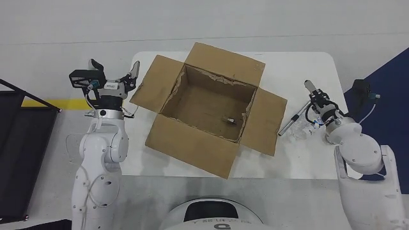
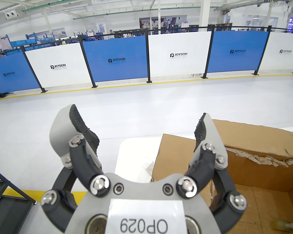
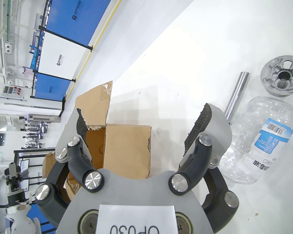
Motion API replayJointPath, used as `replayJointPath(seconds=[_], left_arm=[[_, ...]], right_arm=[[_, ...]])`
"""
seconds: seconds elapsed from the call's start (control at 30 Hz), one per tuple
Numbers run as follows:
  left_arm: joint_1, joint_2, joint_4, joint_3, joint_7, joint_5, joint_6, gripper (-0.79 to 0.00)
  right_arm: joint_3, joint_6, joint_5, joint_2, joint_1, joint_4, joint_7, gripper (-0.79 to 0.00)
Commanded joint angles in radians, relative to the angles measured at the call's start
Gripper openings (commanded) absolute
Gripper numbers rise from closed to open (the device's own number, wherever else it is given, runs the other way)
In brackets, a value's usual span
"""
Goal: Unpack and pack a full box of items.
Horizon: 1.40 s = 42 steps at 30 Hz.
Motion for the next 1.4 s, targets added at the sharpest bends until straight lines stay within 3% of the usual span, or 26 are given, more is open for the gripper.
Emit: replayJointPath(seconds=[0.0,0.2,0.4,0.47,0.53,0.57,0.87,0.97,1.17,1.37], left_arm=[[0.0,0.0,0.0,0.0,0.0,0.0,0.0,0.0],[0.0,0.0,0.0,0.0,0.0,0.0,0.0,0.0],[0.0,0.0,0.0,0.0,0.0,0.0,0.0,0.0],[0.0,0.0,0.0,0.0,0.0,0.0,0.0,0.0],[0.0,0.0,0.0,0.0,0.0,0.0,0.0,0.0],[0.0,0.0,0.0,0.0,0.0,0.0,0.0,0.0],[0.0,0.0,0.0,0.0,0.0,0.0,0.0,0.0],[0.0,0.0,0.0,0.0,0.0,0.0,0.0,0.0],[0.0,0.0,0.0,0.0,0.0,0.0,0.0,0.0],[0.0,0.0,0.0,0.0,0.0,0.0,0.0,0.0]], right_arm=[[0.072,-0.016,0.069,0.003,-0.024,0.002,0.054,0.0],[0.272,-0.152,0.228,0.009,-0.119,0.078,0.185,0.0],[0.413,-0.239,0.33,0.018,-0.151,0.273,0.285,0.0],[0.434,-0.245,0.347,0.025,-0.136,0.34,0.328,-0.049],[0.449,-0.254,0.36,0.034,-0.116,0.414,0.393,-0.326],[0.454,-0.252,0.361,0.04,-0.105,0.456,0.432,-0.397],[0.44,-0.21,0.277,0.083,0.022,0.687,0.537,-0.437],[0.413,-0.179,0.239,0.092,0.055,0.727,0.542,-0.502],[0.402,-0.169,0.217,0.105,0.074,0.787,0.558,-0.471],[0.4,-0.188,0.225,0.123,0.083,0.828,0.667,-0.474]])
